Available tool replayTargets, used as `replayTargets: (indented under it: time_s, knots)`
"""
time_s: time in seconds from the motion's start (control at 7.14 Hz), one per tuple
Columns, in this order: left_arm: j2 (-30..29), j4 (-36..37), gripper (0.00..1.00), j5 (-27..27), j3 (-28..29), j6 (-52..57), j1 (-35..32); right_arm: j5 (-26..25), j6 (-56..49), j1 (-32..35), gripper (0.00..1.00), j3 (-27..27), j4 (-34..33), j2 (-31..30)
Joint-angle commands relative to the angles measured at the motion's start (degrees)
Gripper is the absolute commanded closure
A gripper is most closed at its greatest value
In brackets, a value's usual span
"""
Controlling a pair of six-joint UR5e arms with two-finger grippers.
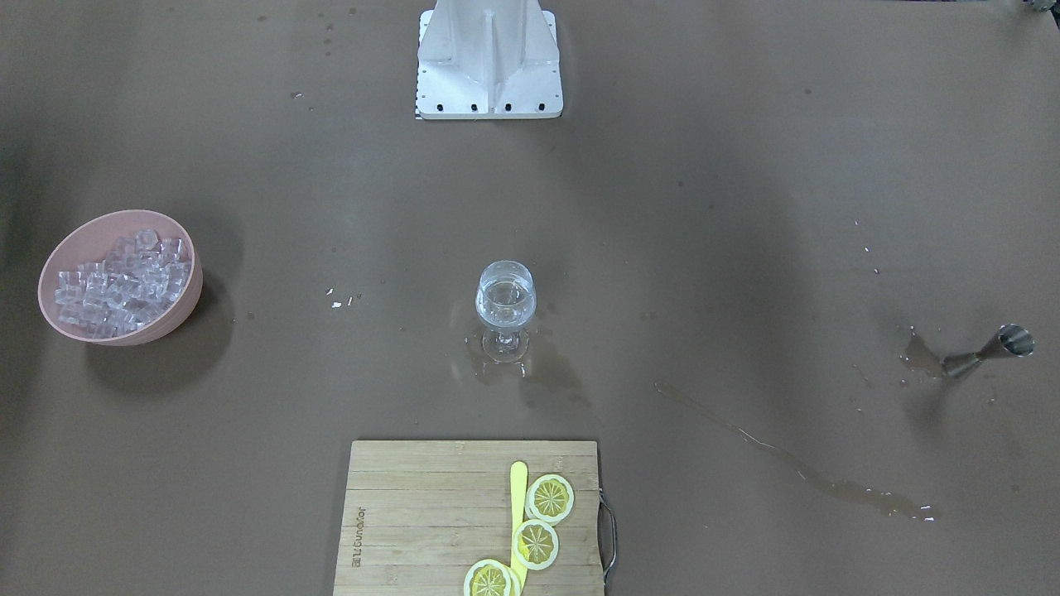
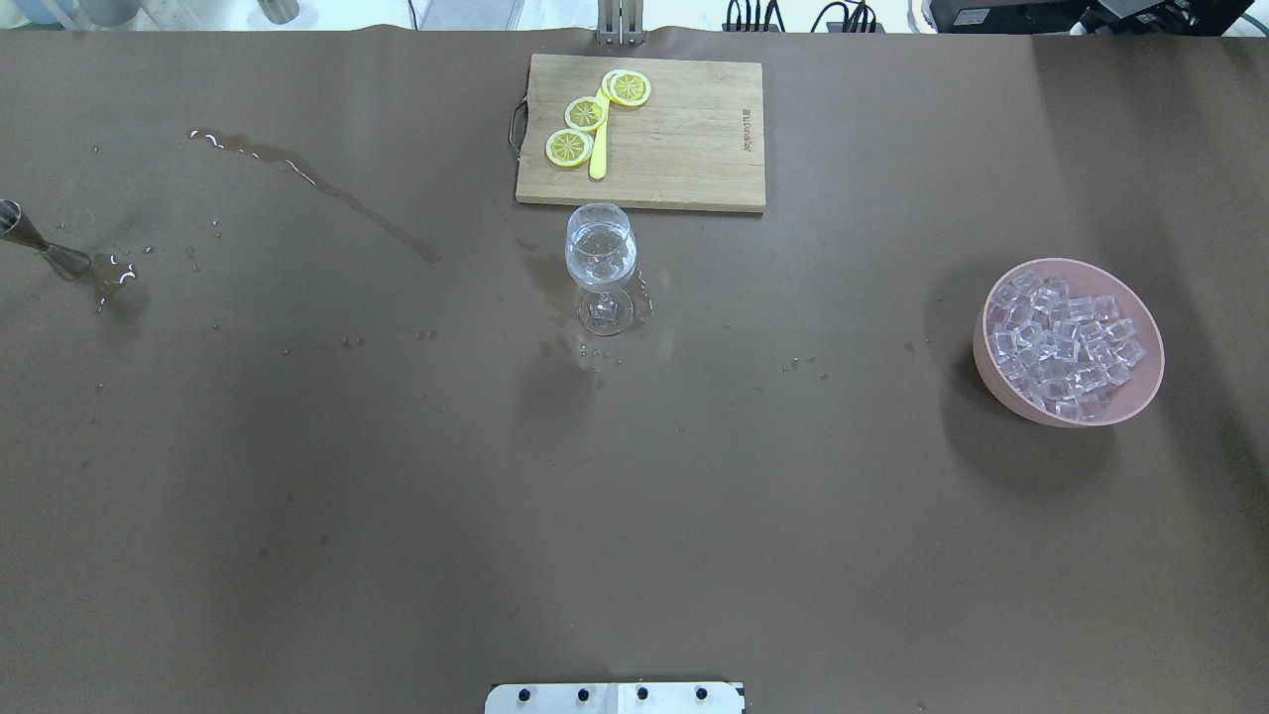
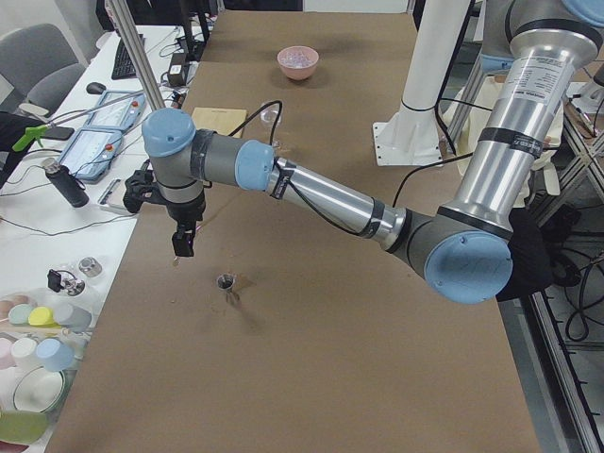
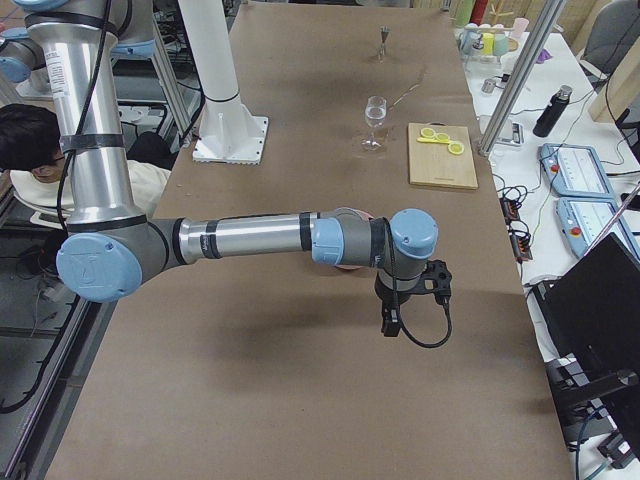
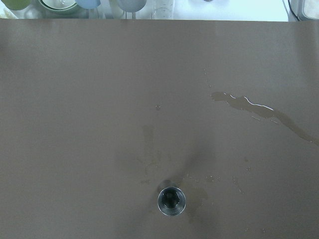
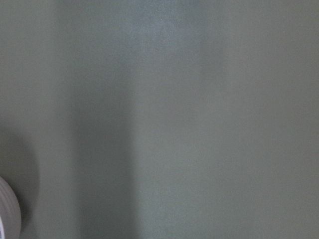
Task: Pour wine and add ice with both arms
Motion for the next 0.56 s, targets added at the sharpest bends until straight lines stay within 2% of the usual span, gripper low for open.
replayTargets:
  time_s: [0.0,0.28,0.42]
  knots:
    - [1.7,-4.2,0.02,0.0,0.2,-0.3,0.1,-0.1,0.0,0.0,0.00,0.2,-0.3,0.1]
    - [3.1,-5.3,0.02,0.3,0.1,-0.9,0.7,-0.1,0.0,0.3,0.00,0.4,-0.2,0.1]
    - [7.4,-14.4,0.02,0.3,0.1,-5.2,1.1,-0.1,0.0,0.3,0.00,0.6,-0.2,0.2]
